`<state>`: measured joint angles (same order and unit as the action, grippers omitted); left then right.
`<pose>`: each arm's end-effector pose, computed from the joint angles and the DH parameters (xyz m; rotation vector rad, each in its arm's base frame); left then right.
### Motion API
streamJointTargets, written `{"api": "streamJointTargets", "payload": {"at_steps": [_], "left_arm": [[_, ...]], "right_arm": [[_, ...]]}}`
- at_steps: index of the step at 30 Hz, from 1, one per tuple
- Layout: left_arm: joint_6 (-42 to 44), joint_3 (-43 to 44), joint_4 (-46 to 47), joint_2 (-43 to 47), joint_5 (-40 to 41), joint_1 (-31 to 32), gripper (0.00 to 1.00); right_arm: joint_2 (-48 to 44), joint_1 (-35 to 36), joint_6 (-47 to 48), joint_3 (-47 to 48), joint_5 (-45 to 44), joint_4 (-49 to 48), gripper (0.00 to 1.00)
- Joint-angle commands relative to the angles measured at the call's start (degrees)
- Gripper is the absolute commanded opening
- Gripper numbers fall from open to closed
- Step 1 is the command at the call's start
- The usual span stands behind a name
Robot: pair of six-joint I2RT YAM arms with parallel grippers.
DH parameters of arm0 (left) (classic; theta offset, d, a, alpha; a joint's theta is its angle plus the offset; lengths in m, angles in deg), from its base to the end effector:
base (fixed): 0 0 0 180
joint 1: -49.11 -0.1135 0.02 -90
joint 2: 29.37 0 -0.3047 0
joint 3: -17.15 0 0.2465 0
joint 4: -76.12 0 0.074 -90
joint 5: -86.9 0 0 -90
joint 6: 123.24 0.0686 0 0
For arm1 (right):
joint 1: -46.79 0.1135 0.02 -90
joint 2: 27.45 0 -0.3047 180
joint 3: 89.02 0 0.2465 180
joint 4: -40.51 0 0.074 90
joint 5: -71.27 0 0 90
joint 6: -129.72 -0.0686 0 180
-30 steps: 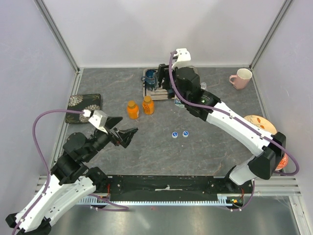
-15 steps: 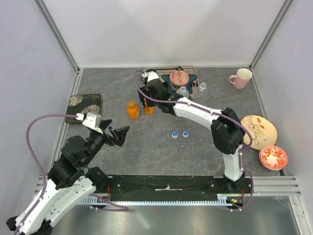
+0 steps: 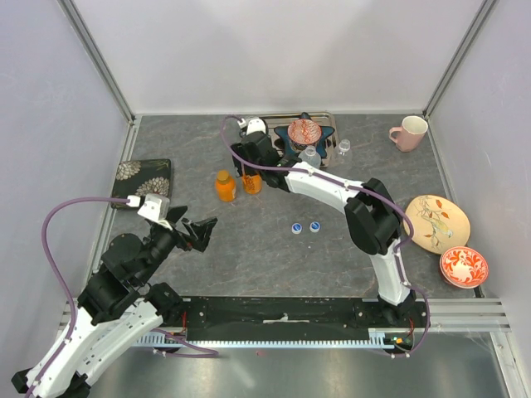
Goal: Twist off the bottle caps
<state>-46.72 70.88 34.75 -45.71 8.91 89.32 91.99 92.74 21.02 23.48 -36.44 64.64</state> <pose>0.0583 -0.0306 0.3391 0.2251 1.6516 -0.5431 0.3862 0.3692 0.2772 -0.3146 2.0811 0.3574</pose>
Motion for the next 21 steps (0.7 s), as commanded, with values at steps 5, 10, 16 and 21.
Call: {"api": "streamJointTargets", "payload": {"at_steps": [5,10,16,21], "left_arm": [[-1.6,-0.4,0.4,0.5,0.9,-0.1,0.99],[-1.6,-0.4,0.3,0.7,0.8,-0.1,0.99],[-1.8,-0.9,0.5,0.6,0.8,-0.1,0.99],[-1.5,-0.7,0.9,0.5,0.8,-0.1,0.99]], "right_arm": [[3.4,0.2,-1.4,3.3,-2.2,0.0,0.77],[3.4,0.2,-1.9,2.7,-2.5,0.0,0.7],[2.2,0.2,-2.1,0.5,-1.3,-0.6,0.53],[-2.5,0.3,-3.0,-2.2,-0.7,-0.6,0.27]]}}
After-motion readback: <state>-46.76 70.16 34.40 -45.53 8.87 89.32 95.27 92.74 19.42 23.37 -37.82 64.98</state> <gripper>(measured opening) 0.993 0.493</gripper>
